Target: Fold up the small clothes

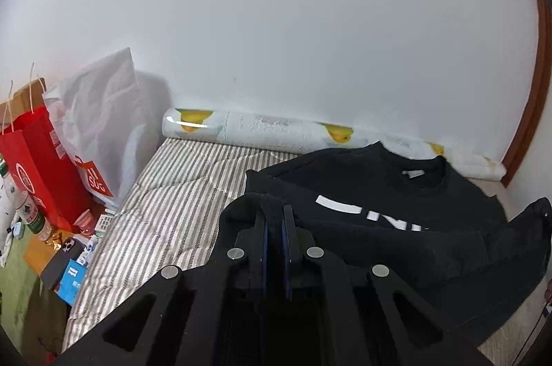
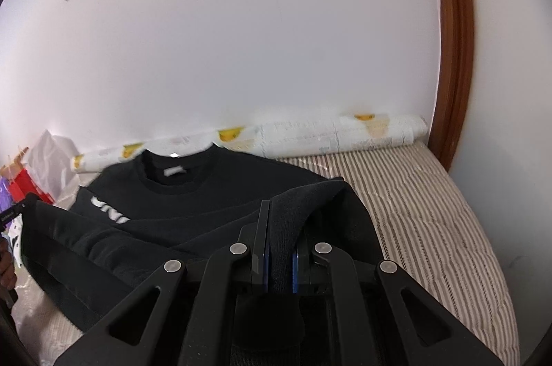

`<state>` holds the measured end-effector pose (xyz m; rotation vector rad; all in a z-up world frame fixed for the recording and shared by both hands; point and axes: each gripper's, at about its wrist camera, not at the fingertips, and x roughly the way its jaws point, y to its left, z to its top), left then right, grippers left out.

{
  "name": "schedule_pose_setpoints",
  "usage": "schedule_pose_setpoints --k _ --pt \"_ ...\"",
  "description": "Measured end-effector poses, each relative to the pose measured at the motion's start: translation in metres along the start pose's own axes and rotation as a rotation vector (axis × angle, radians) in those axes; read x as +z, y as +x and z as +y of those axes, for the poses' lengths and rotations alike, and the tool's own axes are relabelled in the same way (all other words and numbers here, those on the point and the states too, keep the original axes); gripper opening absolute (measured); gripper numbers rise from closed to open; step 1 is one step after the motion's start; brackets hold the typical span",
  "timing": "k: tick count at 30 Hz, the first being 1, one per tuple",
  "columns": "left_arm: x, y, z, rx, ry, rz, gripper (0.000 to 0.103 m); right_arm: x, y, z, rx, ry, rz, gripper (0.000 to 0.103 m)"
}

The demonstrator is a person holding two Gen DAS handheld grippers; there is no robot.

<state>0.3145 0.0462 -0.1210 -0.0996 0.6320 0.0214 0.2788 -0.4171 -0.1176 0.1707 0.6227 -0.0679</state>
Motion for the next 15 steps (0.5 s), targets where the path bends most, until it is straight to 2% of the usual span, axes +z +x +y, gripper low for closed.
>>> schedule_pose_setpoints --k 6,11,13,15 --pt "-0.012 0.030 -0.002 0.035 0.007 0.041 0.007 -0.009 0.040 -0.006 -0.041 -0.005 0.083 0.009" --pt "-0.018 0.044 0.000 0.034 0.002 0.073 0.008 -0.015 0.064 -0.009 -0.065 -0.014 0.150 0.008" --pt "-0.020 0.046 0.001 0.034 -0.001 0.090 0.009 -0.016 0.070 -0.010 -0.067 -0.009 0.193 0.009" --pt "-0.020 0.048 0.002 0.029 -0.010 0.107 0.010 -0.017 0.067 -0.011 -0.057 0.003 0.197 0.011"
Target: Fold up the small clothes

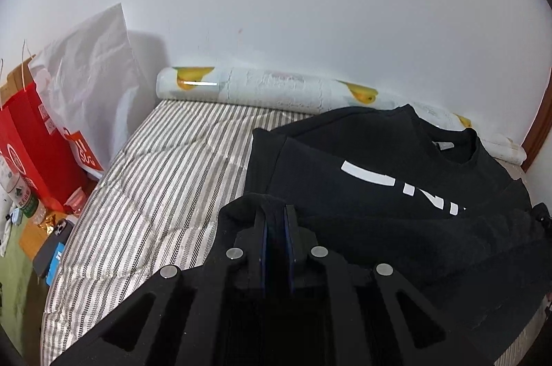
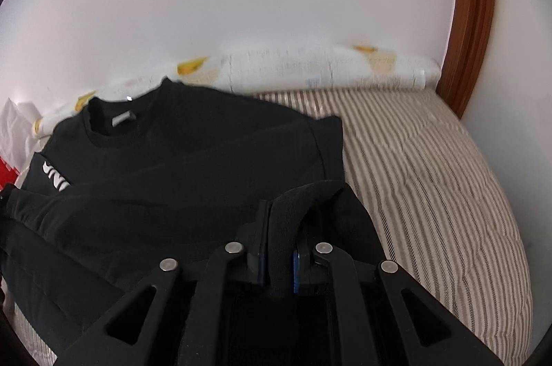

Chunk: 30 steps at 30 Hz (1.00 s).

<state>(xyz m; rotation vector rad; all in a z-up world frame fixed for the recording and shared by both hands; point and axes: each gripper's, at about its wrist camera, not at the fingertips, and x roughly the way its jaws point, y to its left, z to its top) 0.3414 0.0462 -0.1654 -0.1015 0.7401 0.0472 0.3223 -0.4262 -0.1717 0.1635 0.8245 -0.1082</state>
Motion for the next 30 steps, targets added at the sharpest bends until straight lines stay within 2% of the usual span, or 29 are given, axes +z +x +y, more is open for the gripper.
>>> schedule_pose_setpoints --k 1,4,7,9,16,18,23,30 --pt "0.000 0.000 0.001 -0.009 -0.007 0.007 0.010 0.000 -0.003 0.000 0.007 0.004 -0.001 0.014" --pt "0.001 -0.005 0.006 -0.026 -0.027 0.026 0.020 -0.003 -0.020 -0.001 0.006 0.003 -0.014 0.021" --pt "-0.004 -0.016 0.010 -0.051 -0.048 0.023 0.041 -0.011 -0.046 -0.003 0.000 0.006 -0.034 0.035" --pt "-0.010 -0.026 0.014 -0.064 -0.059 0.016 0.043 -0.018 -0.060 -0.006 0.013 0.026 -0.041 0.044" --pt "-0.042 -0.063 0.025 -0.071 -0.087 0.039 0.050 -0.051 -0.107 -0.006 0.022 0.045 -0.053 0.046" --pt "-0.054 -0.076 0.031 -0.066 -0.098 0.040 0.055 -0.061 -0.116 -0.008 0.026 0.053 -0.049 0.046" --pt "-0.081 -0.099 0.049 -0.086 -0.148 0.055 0.057 -0.089 -0.126 -0.014 0.065 0.115 -0.012 0.049" --pt "-0.112 -0.105 0.069 -0.196 -0.268 0.073 0.060 -0.110 -0.126 -0.020 0.008 0.112 0.016 0.049"
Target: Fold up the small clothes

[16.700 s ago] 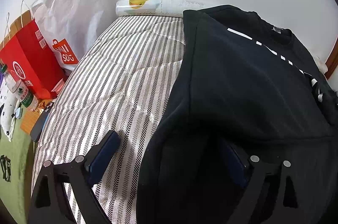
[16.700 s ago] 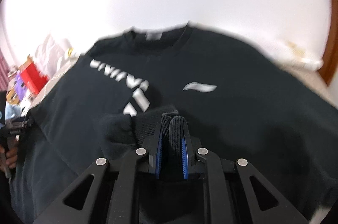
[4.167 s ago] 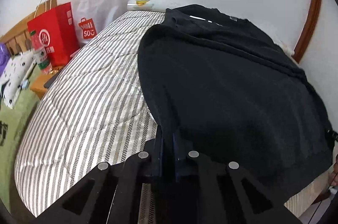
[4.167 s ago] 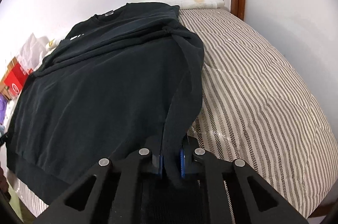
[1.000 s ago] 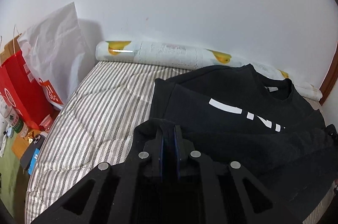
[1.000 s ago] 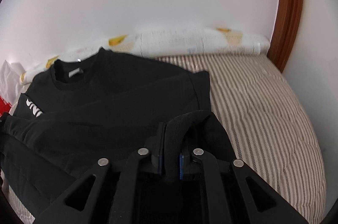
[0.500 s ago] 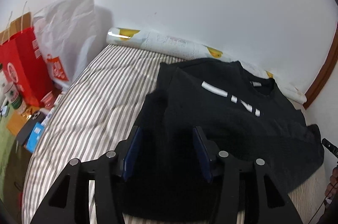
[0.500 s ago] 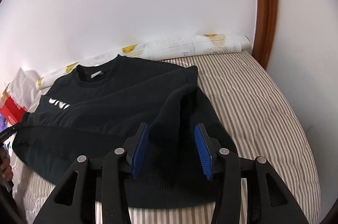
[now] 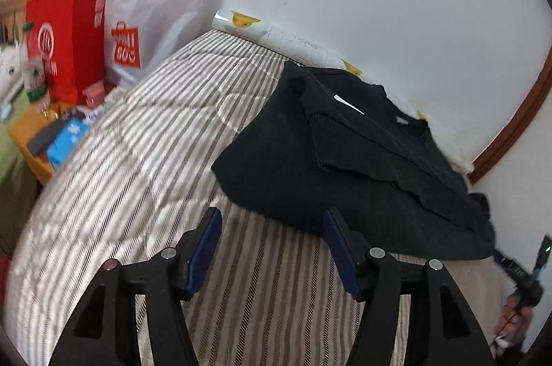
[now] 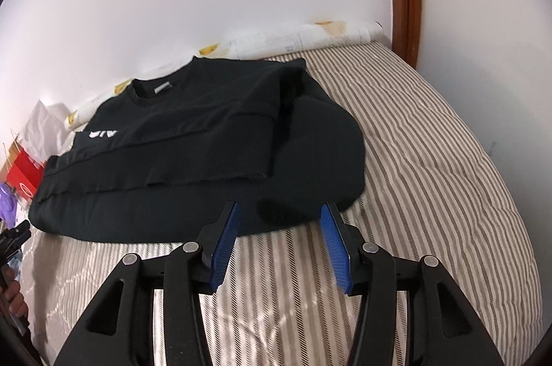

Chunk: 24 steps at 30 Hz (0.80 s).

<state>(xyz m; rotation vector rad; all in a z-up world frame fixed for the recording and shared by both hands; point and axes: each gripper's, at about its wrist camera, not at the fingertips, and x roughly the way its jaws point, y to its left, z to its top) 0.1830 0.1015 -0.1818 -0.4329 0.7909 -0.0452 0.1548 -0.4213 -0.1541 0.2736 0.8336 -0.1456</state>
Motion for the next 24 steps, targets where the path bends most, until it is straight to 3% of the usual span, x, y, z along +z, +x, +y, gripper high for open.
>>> schedule_pose_setpoints --k 11,21,24 --pt "0.008 0.037 0.016 -0.128 -0.146 0.045 0.064 0.012 0.016 -0.033 -0.014 0.106 -0.007 0.057" --pt "0.024 0.052 0.001 -0.070 -0.087 0.023 0.064 0.031 0.055 -0.042 0.016 0.154 -0.003 0.064" --pt "0.023 0.053 -0.004 -0.035 -0.062 0.023 0.054 0.034 0.063 -0.042 0.046 0.169 0.019 0.059"
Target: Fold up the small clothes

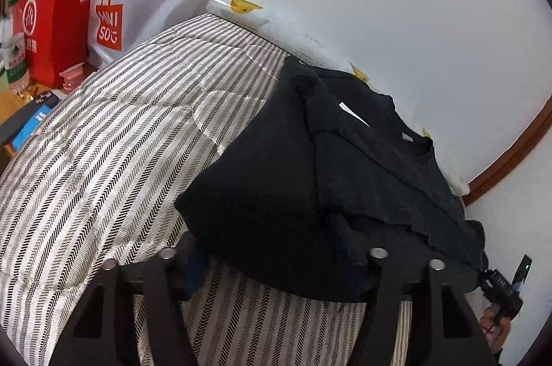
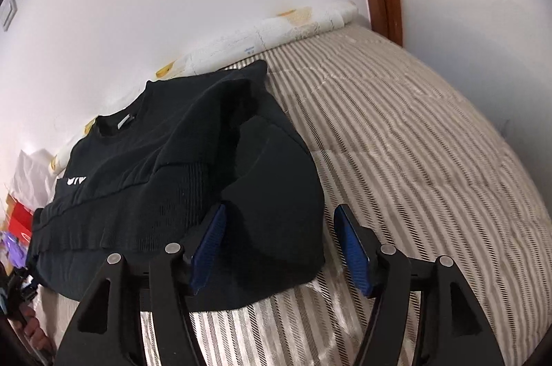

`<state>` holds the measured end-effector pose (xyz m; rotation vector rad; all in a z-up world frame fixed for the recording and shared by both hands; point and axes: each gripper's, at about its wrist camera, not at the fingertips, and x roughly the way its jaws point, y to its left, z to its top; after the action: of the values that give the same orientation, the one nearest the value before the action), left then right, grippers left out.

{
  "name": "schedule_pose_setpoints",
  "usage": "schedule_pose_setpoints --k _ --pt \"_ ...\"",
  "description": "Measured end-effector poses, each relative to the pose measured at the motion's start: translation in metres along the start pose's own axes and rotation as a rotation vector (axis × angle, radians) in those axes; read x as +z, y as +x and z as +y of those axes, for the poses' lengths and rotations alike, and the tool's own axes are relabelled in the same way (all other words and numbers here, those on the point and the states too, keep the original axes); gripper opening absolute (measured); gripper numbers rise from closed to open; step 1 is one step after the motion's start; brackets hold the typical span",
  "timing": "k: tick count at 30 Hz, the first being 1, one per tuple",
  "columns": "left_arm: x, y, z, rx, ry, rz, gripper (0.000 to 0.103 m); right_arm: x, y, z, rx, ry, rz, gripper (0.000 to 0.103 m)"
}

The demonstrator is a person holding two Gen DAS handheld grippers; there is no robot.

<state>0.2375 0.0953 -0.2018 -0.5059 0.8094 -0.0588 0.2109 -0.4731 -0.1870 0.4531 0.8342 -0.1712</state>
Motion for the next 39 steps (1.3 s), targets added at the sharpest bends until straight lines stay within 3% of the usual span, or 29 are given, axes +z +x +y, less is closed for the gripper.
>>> schedule_pose_setpoints --k 1,3,4,6,10,17,28,39 --pt "0.000 0.000 -0.001 0.009 0.005 -0.002 0.051 0.001 0.001 0.001 0.026 -0.003 0.005 0.054" --pt "-0.001 -0.002 -0.003 0.018 0.016 -0.005 0.035 0.000 0.000 0.006 0.050 -0.018 0.009 0.027" --pt "-0.002 -0.004 -0.004 0.026 0.024 -0.009 0.025 -0.001 -0.004 0.009 0.036 -0.035 -0.005 0.024" --pt "-0.004 -0.011 -0.009 0.024 0.050 -0.031 0.020 -0.003 -0.010 0.015 0.024 -0.062 -0.022 0.019" --pt "-0.008 -0.027 -0.021 0.051 0.083 -0.066 0.018 -0.009 -0.024 0.011 0.052 -0.036 -0.026 0.018" --pt "-0.025 -0.057 -0.020 0.047 0.081 -0.055 0.018 -0.032 -0.059 0.006 0.055 -0.060 -0.015 0.017" --pt "-0.079 -0.112 -0.012 0.031 0.131 -0.043 0.018 -0.084 -0.130 0.004 -0.004 -0.147 -0.026 0.017" --pt "-0.120 -0.149 0.006 0.014 0.128 -0.032 0.018 -0.131 -0.168 0.000 -0.044 -0.175 -0.039 0.018"
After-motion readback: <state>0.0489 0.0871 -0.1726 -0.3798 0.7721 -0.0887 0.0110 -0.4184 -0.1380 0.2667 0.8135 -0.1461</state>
